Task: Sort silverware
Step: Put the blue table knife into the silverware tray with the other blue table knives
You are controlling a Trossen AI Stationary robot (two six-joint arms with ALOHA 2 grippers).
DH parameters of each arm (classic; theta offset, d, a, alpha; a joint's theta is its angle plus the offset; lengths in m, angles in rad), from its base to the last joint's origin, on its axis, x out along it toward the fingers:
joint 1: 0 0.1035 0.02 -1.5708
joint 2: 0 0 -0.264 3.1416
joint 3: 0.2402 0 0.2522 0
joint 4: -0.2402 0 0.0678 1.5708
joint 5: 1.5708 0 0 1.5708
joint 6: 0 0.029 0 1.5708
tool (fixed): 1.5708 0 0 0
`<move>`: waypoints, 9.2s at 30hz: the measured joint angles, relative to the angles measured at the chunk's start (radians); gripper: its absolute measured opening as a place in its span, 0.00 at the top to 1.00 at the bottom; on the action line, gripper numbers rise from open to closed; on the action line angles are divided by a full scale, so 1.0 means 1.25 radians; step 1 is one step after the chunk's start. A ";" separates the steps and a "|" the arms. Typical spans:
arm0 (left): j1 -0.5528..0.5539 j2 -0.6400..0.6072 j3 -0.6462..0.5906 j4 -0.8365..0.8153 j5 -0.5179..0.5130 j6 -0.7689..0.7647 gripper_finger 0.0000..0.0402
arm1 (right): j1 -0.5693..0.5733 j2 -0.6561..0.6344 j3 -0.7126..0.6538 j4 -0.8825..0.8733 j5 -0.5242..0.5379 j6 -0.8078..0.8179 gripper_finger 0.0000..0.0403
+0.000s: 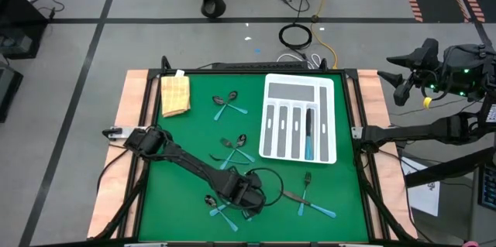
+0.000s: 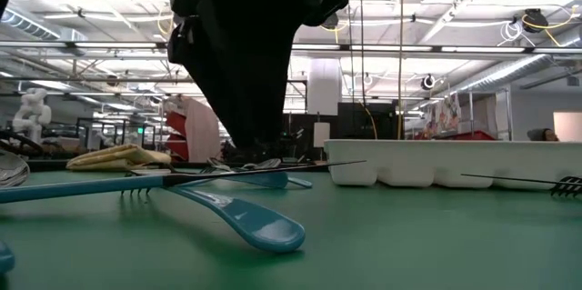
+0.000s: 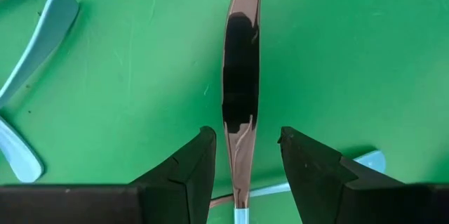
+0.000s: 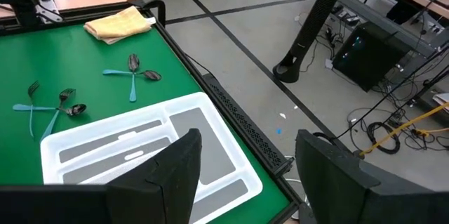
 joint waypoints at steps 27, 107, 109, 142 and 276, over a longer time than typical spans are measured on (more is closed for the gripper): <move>-0.020 0.005 -0.038 0.006 0.016 0.000 0.59 | 0.000 0.000 0.000 0.000 0.000 -0.003 0.47; 0.304 -0.108 -0.010 0.423 -0.112 -0.172 0.91 | 0.000 0.000 0.000 0.002 0.002 0.019 0.47; 0.332 -0.105 -0.010 0.463 -0.116 -0.161 0.91 | 0.000 0.000 0.000 0.002 0.003 0.019 0.47; 0.394 0.245 0.404 0.564 -0.130 -0.134 0.91 | 0.000 0.000 0.000 0.001 0.003 0.014 0.47; 0.009 -0.470 0.415 -0.456 -0.536 0.260 0.65 | 0.817 0.774 -0.655 0.680 -0.281 0.635 0.89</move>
